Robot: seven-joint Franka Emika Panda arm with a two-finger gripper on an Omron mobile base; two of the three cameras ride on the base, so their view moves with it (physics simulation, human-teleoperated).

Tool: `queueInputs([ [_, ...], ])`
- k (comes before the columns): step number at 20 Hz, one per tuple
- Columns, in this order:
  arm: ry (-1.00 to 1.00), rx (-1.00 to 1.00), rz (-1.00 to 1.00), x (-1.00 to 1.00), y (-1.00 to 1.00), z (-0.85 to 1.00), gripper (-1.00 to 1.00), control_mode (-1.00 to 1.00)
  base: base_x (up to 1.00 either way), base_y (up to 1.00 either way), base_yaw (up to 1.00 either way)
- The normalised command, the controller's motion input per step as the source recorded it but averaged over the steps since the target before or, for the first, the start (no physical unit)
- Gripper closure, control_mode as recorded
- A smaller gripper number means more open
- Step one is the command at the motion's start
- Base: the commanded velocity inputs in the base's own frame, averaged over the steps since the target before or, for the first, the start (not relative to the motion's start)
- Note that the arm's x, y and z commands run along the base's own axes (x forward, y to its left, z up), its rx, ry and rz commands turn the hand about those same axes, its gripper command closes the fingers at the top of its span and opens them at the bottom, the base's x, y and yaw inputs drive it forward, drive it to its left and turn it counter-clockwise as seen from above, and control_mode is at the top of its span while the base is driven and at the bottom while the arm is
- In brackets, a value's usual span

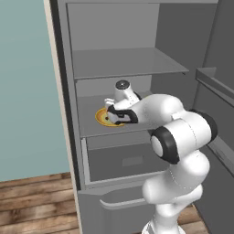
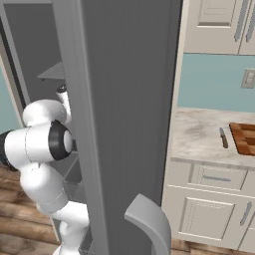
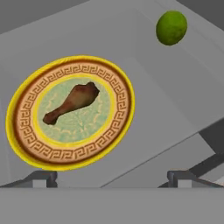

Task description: Retrieve the chicken drumstick from the fridge and place it on the cutting board.

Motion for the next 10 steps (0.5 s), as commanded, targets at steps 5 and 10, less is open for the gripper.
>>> queueInputs([
  [5,-0.02,0.0,-0.01,0.33,0.0,-0.13,-1.0,-1.0,0.0,0.0,0.0],
  [10,-0.07,0.0,0.0,0.12,0.0,-0.22,-1.0,-1.0,0.0,0.0,0.0],
])
